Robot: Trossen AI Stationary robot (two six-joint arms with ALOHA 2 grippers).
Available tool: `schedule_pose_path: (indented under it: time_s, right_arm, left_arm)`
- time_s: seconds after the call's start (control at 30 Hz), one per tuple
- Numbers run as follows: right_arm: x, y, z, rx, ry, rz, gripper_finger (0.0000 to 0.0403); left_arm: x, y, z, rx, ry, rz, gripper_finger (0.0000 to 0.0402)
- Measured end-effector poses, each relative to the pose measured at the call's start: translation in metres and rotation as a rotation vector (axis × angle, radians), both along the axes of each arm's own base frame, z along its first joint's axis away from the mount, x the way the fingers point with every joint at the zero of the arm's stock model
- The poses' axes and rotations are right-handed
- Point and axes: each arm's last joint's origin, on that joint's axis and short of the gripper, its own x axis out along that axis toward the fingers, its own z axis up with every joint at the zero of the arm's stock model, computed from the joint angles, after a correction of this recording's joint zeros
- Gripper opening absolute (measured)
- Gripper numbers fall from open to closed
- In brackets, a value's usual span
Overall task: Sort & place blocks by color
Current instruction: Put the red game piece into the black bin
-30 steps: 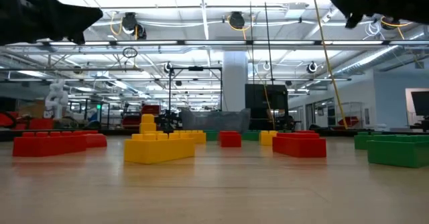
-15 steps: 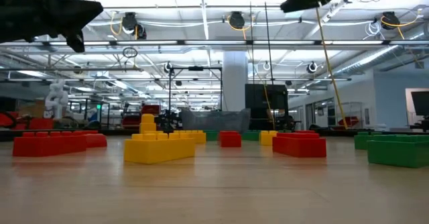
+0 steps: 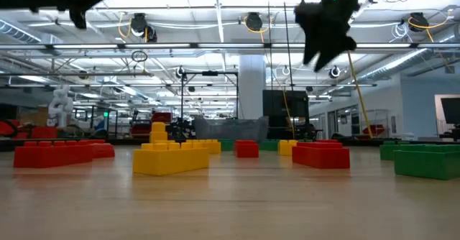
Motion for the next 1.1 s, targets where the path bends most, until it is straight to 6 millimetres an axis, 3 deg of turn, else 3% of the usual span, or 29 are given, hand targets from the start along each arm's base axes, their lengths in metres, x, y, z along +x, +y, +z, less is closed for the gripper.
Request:
schedule_pose_path:
  time_s: [0.17,0.3,0.47,0.63,0.87,1.1]
  right_arm:
    - [0.010,-0.006,-0.031,0.097,0.167,-0.086,0.0239]
    - [0.020,-0.009,-0.051,0.124,0.218,-0.128,0.0249]
    - [0.023,-0.009,-0.077,0.163,0.319,-0.175,0.0251]
    - [0.013,-0.006,-0.101,0.186,0.385,-0.219,0.0251]
    - [0.011,-0.007,-0.123,0.201,0.278,-0.251,0.0251]
    - [0.017,-0.011,-0.123,0.192,0.212,-0.259,0.0252]
  left_arm:
    - [0.022,0.002,0.044,0.064,0.269,0.073,0.0033]
    - [0.056,0.003,0.056,0.084,0.449,0.073,0.0033]
    - [0.096,0.005,0.042,0.166,0.640,0.060,0.0033]
    - [0.117,0.009,0.029,0.202,0.746,0.065,0.0034]
    - [0.131,0.011,0.024,0.275,0.749,0.065,0.0037]
    - [0.134,0.013,0.033,0.227,0.643,0.089,0.0037]
